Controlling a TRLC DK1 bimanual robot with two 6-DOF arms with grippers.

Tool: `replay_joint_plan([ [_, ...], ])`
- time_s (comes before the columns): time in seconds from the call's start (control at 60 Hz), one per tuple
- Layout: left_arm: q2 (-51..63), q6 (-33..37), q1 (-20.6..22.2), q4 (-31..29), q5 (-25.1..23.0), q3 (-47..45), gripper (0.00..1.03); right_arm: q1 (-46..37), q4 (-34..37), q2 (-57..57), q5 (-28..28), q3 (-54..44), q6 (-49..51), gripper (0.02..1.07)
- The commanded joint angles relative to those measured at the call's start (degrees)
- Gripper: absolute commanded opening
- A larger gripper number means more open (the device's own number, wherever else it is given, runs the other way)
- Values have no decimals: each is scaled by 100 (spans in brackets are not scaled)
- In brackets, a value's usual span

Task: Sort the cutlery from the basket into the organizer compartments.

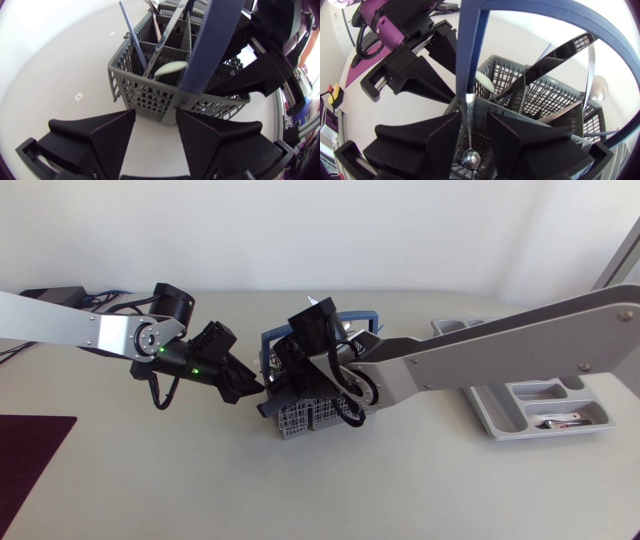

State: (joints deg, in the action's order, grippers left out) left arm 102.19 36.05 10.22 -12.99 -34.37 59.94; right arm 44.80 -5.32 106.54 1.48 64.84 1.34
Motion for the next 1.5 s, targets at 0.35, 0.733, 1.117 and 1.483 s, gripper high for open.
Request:
replay_joint_plan([
  [0.35,143,156,376,16,-202,-141,57,108,22,526,37,-6,129,56],
  [0.733,108,165,446,16,-202,-246,57,161,-347,649,-16,-208,138,13],
  [1.117,-112,148,428,16,-202,-343,57,196,-435,-72,-86,-622,244,12],
  [1.483,-244,121,446,7,-202,-396,57,152,-443,-556,-68,-824,252,10],
])
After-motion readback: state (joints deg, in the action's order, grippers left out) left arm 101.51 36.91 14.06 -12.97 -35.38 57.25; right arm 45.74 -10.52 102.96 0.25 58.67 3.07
